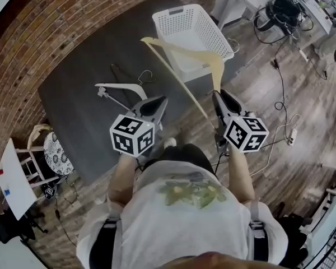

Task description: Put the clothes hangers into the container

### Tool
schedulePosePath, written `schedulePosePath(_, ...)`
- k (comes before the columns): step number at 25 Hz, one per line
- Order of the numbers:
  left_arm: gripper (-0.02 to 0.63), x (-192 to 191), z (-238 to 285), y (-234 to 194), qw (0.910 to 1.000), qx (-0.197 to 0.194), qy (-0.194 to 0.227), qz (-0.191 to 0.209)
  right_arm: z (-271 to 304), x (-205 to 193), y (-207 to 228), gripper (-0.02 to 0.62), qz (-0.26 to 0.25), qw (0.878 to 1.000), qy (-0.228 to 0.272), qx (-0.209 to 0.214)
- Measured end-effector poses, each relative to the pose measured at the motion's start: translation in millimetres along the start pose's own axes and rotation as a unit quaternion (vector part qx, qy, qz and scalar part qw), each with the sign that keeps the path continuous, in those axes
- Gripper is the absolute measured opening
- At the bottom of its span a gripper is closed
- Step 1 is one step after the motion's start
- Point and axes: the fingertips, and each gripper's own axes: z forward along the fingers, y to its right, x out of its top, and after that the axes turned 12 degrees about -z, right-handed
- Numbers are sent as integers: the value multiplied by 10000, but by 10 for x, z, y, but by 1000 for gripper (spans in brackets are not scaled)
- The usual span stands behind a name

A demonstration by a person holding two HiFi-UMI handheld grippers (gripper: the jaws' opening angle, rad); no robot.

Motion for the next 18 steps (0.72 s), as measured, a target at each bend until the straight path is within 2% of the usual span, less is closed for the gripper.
schedulePosePath(11,31,-22,359,24,9989,-334,-324,24,92,215,412,97,-372,9975,32,-607)
schedulePosePath(18,31,169,613,-38,9990,-306,-339,31,358,293,715,97,-469,9964,-107,-700)
